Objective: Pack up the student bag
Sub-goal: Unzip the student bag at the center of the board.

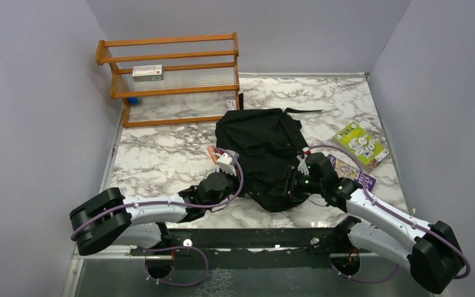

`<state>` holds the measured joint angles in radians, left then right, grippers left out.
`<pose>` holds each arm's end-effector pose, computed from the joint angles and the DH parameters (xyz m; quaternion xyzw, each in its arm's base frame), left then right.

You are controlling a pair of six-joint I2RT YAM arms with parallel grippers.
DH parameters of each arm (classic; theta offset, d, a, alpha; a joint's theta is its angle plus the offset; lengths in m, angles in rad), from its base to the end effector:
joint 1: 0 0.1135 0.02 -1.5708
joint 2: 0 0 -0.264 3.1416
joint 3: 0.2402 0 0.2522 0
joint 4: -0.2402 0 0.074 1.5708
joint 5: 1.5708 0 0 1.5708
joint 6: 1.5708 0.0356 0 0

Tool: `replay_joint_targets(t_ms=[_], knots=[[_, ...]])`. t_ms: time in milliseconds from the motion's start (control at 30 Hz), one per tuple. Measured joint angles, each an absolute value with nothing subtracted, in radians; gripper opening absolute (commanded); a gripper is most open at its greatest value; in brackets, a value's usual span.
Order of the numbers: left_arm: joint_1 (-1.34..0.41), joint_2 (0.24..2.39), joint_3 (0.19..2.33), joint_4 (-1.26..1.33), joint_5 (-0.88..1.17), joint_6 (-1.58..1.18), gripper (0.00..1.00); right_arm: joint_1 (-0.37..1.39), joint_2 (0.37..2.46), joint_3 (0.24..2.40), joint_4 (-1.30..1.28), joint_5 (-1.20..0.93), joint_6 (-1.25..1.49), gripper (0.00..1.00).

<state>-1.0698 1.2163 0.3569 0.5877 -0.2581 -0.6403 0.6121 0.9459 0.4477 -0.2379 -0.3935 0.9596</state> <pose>0.1224 -0.2045 0.1856 0.0923 0.7882 -0.3854 0.4709 0.1465 0.1195 0.1915 0.0770 0.8967 0.4075 0.1545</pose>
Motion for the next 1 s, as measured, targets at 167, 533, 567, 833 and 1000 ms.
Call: replay_joint_targets(t_ms=[167, 533, 567, 833, 1000], knots=[[-1.078, 1.242, 0.358, 0.628, -0.292, -0.63, 0.0, 0.651, 0.82, 0.331, -0.193, -0.364, 0.919, 0.38], [-1.077, 1.32, 0.385, 0.691, -0.309, -0.603, 0.0, 0.66, 0.736, 0.276, -0.14, -0.303, 0.93, 0.42], [-1.077, 1.321, 0.385, 0.698, -0.308, -0.601, 0.0, 0.661, 0.721, 0.29, -0.157, -0.289, 0.946, 0.42], [-1.077, 1.323, 0.385, 0.719, -0.308, -0.592, 0.0, 0.661, 0.704, 0.41, -0.203, -0.215, 1.104, 0.42], [-1.077, 1.331, 0.385, 0.725, -0.307, -0.587, 0.0, 0.662, 0.838, 0.426, -0.207, -0.223, 1.17, 0.44]])
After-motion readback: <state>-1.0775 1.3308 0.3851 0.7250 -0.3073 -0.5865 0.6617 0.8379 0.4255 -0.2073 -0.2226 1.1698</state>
